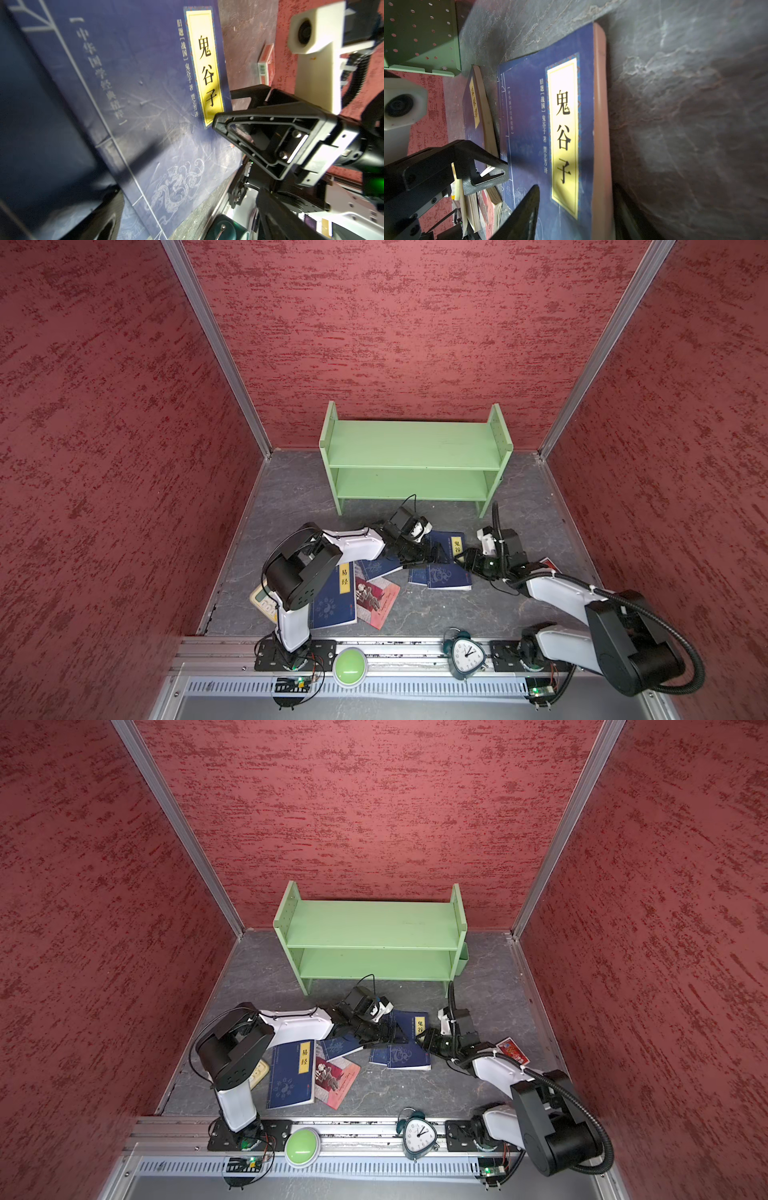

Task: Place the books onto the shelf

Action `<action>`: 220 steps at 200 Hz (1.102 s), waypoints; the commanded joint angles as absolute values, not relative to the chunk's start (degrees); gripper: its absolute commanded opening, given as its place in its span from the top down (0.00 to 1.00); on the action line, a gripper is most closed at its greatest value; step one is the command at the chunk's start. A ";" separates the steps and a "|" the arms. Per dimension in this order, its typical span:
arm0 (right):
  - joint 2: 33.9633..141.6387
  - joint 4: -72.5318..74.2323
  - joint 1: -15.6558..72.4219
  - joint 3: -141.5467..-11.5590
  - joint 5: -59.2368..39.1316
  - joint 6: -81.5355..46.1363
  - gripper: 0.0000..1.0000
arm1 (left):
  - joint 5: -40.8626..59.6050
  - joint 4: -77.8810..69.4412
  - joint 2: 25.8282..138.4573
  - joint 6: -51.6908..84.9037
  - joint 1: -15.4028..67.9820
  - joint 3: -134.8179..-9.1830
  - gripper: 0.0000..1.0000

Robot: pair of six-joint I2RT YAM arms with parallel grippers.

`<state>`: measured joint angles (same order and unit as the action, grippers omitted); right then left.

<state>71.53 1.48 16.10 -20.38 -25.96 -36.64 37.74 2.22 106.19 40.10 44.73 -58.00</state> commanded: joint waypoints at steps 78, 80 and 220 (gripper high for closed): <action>75.14 2.09 17.37 -21.26 -27.77 -38.01 0.45 | 46.58 -10.15 106.22 46.22 42.96 -53.00 0.00; 75.19 1.82 17.33 -21.31 -27.66 -37.85 0.45 | 46.58 -10.12 106.03 46.23 42.87 -52.93 0.00; 69.87 1.63 17.45 -19.99 -30.98 -38.93 0.45 | 43.50 -4.34 104.52 46.80 44.29 -54.96 0.44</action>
